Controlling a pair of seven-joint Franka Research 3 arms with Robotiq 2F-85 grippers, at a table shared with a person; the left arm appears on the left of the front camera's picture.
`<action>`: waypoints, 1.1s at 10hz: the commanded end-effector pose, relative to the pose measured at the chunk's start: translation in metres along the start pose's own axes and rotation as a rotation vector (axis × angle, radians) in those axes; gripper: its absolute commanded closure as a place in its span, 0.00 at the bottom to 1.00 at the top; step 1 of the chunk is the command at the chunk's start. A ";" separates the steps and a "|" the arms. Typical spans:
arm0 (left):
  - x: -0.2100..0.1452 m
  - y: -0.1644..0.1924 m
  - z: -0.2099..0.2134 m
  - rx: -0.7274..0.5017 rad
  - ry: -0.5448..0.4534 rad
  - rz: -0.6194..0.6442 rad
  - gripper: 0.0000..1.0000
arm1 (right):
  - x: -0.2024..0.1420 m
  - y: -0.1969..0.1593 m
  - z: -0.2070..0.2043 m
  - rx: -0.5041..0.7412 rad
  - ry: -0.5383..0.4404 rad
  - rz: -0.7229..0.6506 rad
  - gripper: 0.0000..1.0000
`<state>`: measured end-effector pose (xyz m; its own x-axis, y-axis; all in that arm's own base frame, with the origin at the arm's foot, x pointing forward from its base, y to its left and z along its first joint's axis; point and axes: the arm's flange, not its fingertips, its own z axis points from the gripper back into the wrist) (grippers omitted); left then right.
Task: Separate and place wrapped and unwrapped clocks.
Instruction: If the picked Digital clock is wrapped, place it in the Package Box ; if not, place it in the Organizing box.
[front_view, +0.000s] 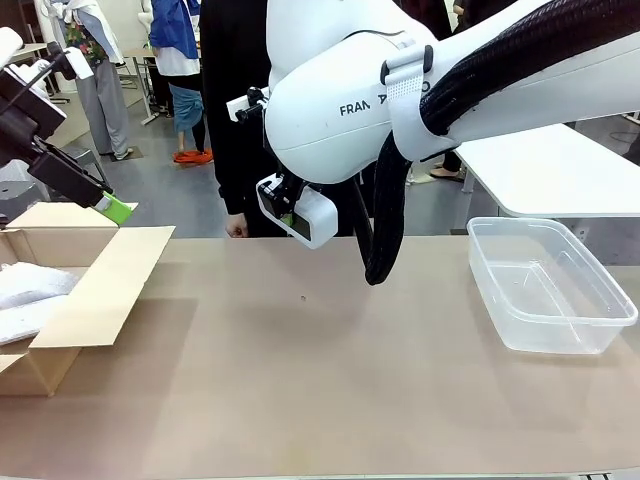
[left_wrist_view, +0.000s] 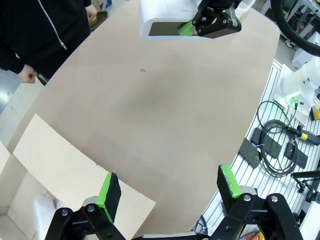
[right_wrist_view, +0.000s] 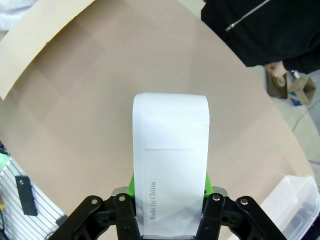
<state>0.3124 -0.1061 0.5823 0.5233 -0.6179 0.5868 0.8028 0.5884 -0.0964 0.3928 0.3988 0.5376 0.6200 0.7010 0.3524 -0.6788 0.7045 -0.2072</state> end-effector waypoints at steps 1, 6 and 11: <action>0.000 -0.001 0.000 0.000 0.001 0.004 0.00 | -0.002 -0.001 0.002 -0.006 0.005 -0.001 0.84; 0.000 -0.001 0.000 0.000 0.001 0.004 0.00 | 0.003 -0.020 0.022 -0.023 -0.046 -0.072 0.49; 0.000 -0.001 0.000 0.000 0.001 0.004 0.00 | -0.065 -0.194 0.116 -0.187 -0.176 -0.475 0.49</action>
<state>0.3124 -0.1058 0.5823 0.5235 -0.6173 0.5873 0.8028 0.5882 -0.0973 0.4374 0.2179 0.6814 0.7428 0.3343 0.5800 -0.3135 0.9392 -0.1399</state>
